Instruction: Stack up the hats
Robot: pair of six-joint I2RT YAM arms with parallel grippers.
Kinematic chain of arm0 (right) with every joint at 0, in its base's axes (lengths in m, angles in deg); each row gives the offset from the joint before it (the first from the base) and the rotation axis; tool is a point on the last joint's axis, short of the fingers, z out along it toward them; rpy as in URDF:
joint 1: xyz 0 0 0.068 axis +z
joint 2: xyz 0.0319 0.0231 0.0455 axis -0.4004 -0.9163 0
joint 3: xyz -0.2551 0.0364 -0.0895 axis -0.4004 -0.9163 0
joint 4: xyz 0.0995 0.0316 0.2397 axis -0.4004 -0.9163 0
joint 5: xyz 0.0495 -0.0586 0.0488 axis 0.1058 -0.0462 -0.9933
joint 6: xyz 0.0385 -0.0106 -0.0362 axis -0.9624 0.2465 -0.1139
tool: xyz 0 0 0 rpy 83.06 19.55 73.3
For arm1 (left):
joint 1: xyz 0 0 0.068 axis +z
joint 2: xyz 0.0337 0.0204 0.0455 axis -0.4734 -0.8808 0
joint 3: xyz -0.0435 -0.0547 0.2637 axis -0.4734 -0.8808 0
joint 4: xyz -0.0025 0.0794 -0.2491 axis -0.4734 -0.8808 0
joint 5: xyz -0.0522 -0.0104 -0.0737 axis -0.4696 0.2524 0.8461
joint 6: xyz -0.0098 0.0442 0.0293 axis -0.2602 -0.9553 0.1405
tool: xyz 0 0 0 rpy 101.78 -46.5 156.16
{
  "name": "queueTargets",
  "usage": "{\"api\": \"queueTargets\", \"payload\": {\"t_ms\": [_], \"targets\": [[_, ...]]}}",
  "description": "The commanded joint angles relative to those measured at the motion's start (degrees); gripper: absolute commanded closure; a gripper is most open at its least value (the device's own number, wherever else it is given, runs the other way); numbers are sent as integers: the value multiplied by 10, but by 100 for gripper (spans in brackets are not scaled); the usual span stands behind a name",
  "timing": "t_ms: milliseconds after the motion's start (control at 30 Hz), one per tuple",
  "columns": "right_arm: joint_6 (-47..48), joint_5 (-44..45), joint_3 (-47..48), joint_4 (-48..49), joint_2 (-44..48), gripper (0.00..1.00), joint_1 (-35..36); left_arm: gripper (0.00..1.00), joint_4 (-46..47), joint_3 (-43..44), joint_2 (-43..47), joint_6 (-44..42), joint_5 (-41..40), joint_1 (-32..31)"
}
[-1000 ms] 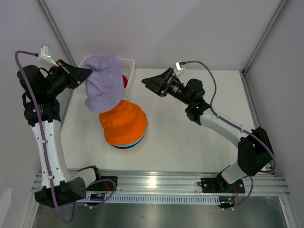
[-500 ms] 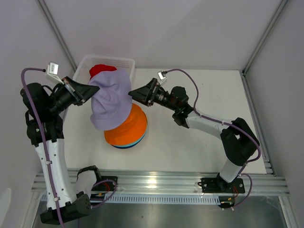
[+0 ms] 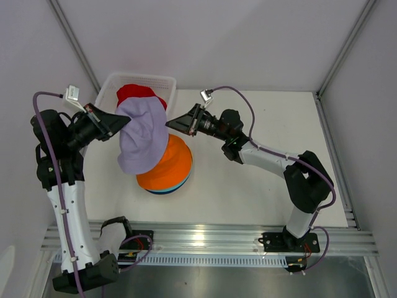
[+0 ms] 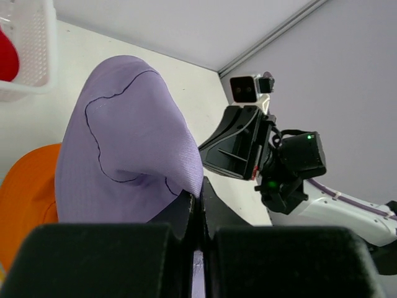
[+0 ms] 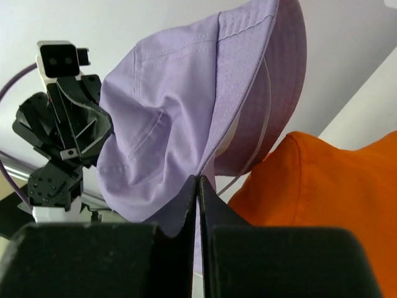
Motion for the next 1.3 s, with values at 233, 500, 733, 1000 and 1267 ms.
{"api": "queueTargets", "payload": {"t_ms": [233, 500, 733, 1000, 1267], "targets": [[33, -16, 40, -114, 46, 100, 4, 97, -139, 63, 2, -135, -129, -3], [112, 2, 52, -294, 115, 100, 3, 96, -226, 79, 35, -205, -281, -3], [85, -8, 10, -273, 138, 100, -10, 96, -219, 34, 62, -215, -296, -3], [79, 0, -63, -285, 165, 100, -32, 53, -131, -48, 105, -174, -162, -8], [113, -15, -83, -252, 151, 100, -59, 0, -115, -50, 116, -54, -302, -2]]}}
